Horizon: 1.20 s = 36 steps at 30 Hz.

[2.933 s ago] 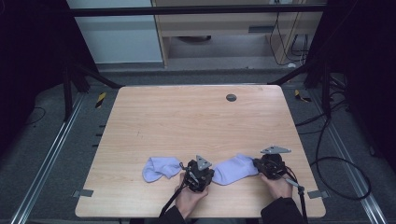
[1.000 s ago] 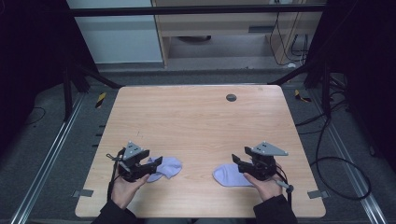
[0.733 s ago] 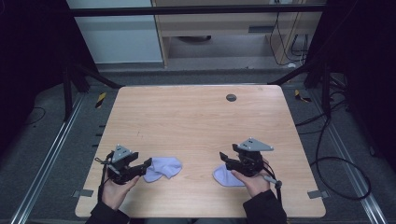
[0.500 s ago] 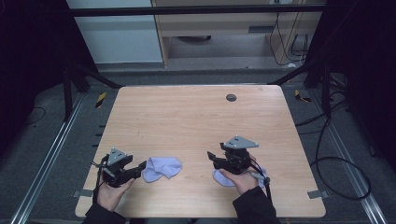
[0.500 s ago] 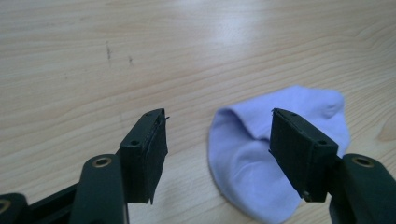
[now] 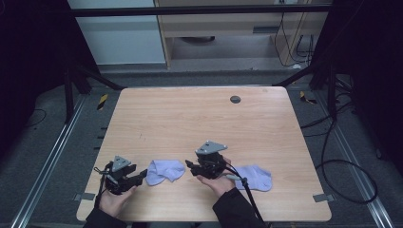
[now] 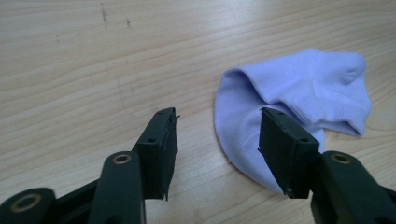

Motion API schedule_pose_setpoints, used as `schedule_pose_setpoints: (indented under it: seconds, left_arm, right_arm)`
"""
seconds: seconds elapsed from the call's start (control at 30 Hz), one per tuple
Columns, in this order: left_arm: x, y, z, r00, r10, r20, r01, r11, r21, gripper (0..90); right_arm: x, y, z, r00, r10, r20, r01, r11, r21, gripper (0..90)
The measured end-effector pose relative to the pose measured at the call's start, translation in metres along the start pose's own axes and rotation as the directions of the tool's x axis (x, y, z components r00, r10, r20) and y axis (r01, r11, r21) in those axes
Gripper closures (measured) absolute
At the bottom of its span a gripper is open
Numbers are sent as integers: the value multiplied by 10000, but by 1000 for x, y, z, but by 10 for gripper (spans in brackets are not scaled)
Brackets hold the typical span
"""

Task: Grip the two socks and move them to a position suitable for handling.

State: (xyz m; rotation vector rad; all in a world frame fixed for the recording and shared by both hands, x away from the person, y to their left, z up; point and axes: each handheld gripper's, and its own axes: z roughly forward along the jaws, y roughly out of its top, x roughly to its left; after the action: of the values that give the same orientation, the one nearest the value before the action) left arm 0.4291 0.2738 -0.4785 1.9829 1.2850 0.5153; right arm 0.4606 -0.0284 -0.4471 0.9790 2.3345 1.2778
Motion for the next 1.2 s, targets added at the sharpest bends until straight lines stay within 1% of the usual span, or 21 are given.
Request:
schedule_pose_setpoints:
  seconds: [0.23,0.4,0.5,0.67,0.8,0.83,0.93,1.1,1.2]
  left_arm:
    - [-5,-2,6,9995,302,74,-304,9990,342,531]
    - [-10,-3,10,9994,343,82,-347,9978,556,575]
    - [-12,-3,13,9988,472,140,-482,9957,789,609]
    - [-15,-3,16,9988,463,138,-474,9943,951,658]
    - [-15,-3,16,9986,507,170,-522,9933,1031,710]
    - [-16,-3,17,9985,511,171,-526,9932,1042,722]
    - [-16,-2,17,9987,457,208,-477,9930,1076,759]
    - [-17,-2,18,9984,450,334,-485,9923,1140,826]
    - [-17,-1,18,9984,441,344,-478,9920,1168,844]
  right_arm:
    - [20,-1,26,9982,-281,-526,301,9988,383,540]
    - [31,-6,40,9956,-557,-750,612,9954,732,569]
    - [34,-9,47,9941,-627,-889,708,9933,909,585]
    - [40,-14,58,9920,-650,-1084,782,9893,1229,600]
    - [44,-18,66,9896,-823,-1178,997,9835,1509,620]
    - [45,-19,68,9890,-884,-1185,1062,9824,1539,634]
    - [46,-19,70,9886,-856,-1237,1043,9826,1535,696]
    - [48,-18,71,9870,-733,-1427,966,9817,1639,851]
    - [47,-16,70,9873,-575,-1481,836,9808,1761,874]
